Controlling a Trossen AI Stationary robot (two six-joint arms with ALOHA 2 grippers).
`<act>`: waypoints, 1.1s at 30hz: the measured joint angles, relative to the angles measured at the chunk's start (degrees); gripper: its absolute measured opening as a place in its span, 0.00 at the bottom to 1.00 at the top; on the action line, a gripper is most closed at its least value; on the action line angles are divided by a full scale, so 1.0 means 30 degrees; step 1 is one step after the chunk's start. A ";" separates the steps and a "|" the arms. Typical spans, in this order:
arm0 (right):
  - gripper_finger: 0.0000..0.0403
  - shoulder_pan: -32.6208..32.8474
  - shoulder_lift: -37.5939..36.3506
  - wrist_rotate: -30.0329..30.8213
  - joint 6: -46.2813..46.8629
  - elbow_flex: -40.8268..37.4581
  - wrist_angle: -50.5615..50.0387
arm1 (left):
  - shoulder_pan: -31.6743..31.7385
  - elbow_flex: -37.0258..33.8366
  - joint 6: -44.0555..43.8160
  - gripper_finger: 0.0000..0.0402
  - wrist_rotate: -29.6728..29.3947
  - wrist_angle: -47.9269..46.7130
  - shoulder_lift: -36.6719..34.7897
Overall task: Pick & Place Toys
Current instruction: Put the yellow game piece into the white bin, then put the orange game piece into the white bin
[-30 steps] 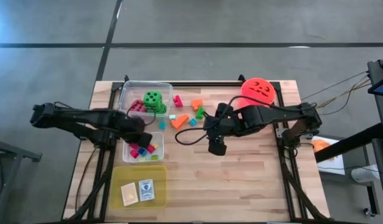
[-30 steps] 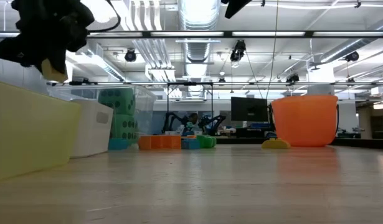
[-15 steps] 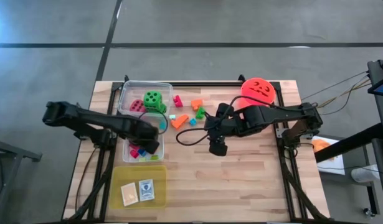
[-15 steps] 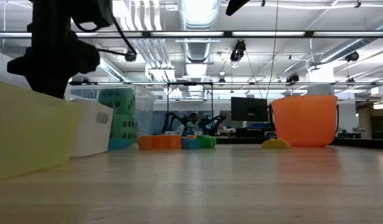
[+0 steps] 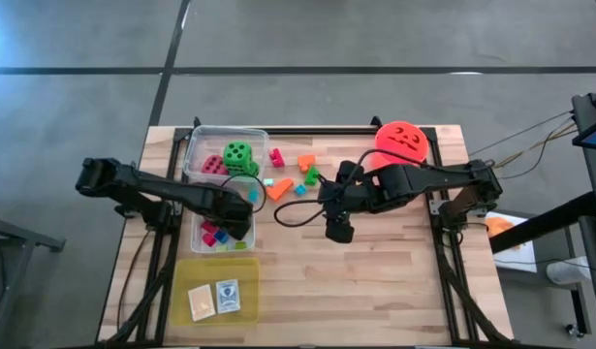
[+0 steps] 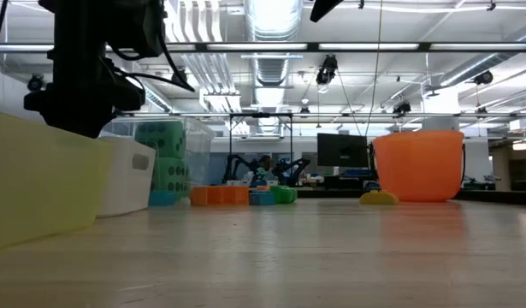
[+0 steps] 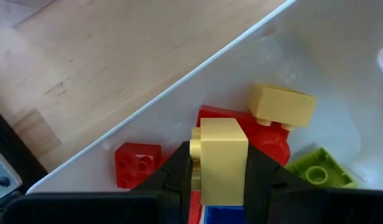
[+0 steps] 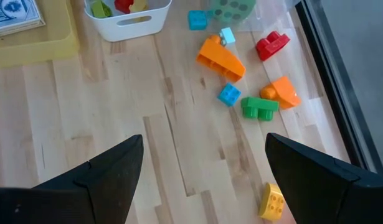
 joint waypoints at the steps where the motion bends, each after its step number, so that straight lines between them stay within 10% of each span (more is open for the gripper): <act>1: 0.83 0.0000 0.0000 -0.0001 0.0000 -0.0017 -0.0009 | 0.0000 -0.0027 0.0071 0.21 -0.0006 0.0026 0.0076; 14: 0.82 0.0000 0.0000 0.0012 -0.0058 -0.0058 -0.0029 | 0.0000 -0.0088 0.0469 0.22 -0.0086 0.0284 0.0093; 33: 0.82 0.0005 0.0007 0.0005 -0.0051 -0.0058 -0.0128 | 0.0084 -0.0074 0.1783 0.72 0.2771 0.0805 0.0078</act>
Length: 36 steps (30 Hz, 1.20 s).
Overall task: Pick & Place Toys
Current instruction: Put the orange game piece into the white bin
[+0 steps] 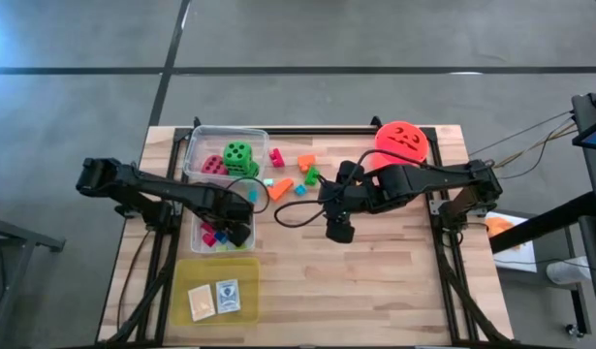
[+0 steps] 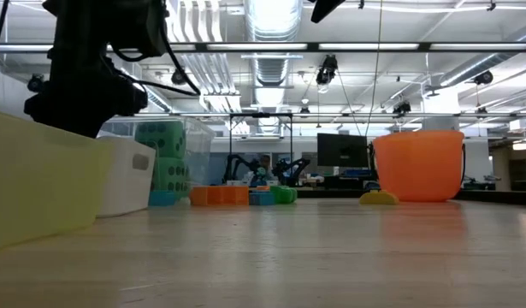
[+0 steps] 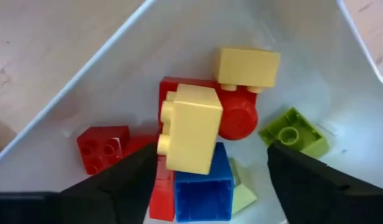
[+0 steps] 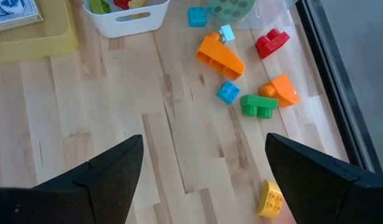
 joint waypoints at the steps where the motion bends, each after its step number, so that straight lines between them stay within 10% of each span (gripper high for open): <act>1: 0.82 -0.0005 0.0000 0.0000 0.0000 0.0000 -0.0060 | 0.0044 0.0069 0.0002 0.74 0.0082 -0.0025 0.0000; 24: 0.82 0.0771 -0.0455 0.0138 0.0083 -0.0007 -0.1192 | 0.0176 0.5093 -0.1901 0.85 0.0946 0.1386 -0.0663; 36: 0.82 0.2789 -0.3580 0.1734 0.2407 -0.1177 -0.1209 | 0.2186 1.2498 0.5519 0.85 -0.1568 0.0619 0.3638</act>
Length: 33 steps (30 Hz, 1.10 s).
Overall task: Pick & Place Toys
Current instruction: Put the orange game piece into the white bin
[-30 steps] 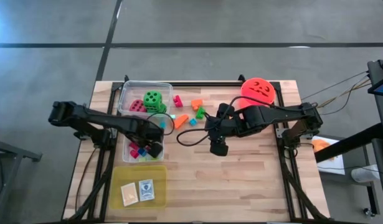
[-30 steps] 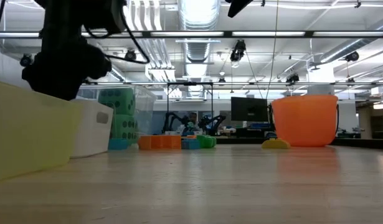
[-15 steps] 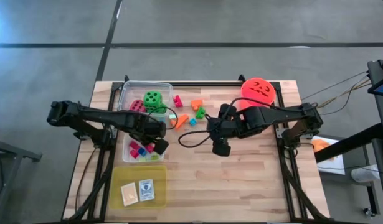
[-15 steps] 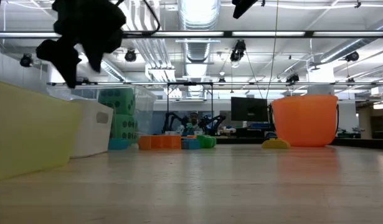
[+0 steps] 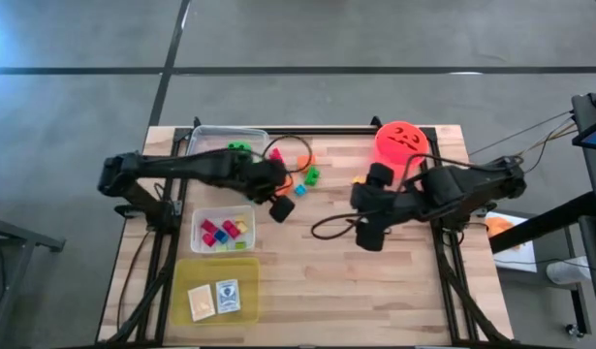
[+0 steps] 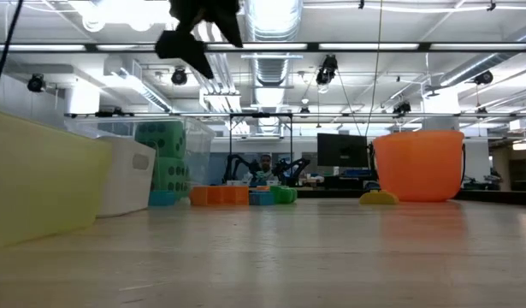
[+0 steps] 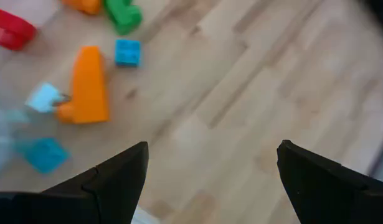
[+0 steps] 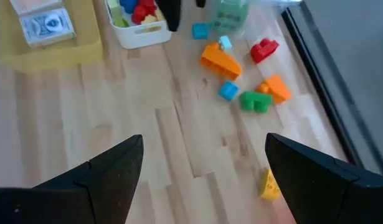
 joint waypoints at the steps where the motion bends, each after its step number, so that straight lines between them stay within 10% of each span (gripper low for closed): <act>1: 0.82 0.0087 -0.0314 0.0006 0.0375 -0.0314 0.0004 | 0.0277 0.0576 0.0449 0.85 -0.0048 -0.0640 0.0524; 33: 0.82 0.0288 -0.1906 -0.0058 0.5949 -0.2583 0.1725 | 0.4126 0.1869 1.5275 0.85 -0.3987 -0.0569 0.8059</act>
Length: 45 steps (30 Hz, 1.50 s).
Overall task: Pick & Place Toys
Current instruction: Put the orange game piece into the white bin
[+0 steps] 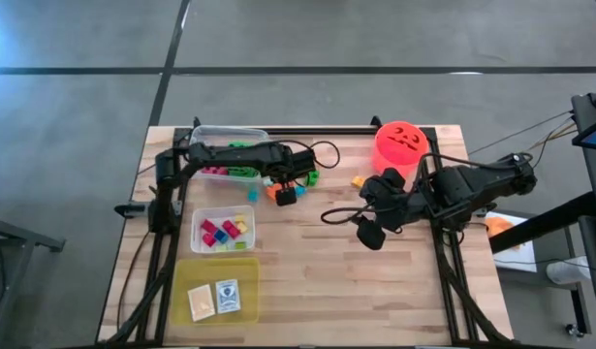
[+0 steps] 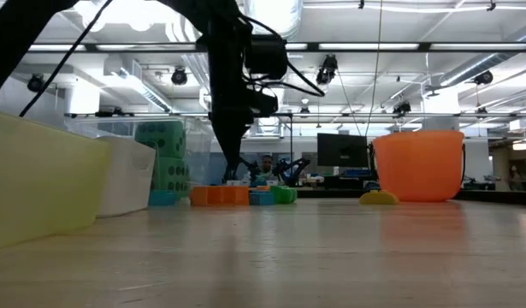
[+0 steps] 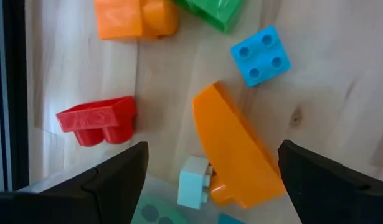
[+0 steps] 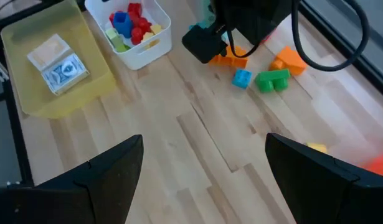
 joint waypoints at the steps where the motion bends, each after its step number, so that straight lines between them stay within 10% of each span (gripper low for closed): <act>1: 0.82 0.0000 0.0000 -0.0006 0.0228 0.0000 0.0006 | 0.0065 0.0000 0.0016 0.85 -0.0064 -0.0012 0.0107; 45: 0.82 0.0000 0.0022 -0.0128 0.2132 0.0007 0.0472 | 0.0522 -0.0240 -0.4383 0.85 0.2489 -0.0182 0.0924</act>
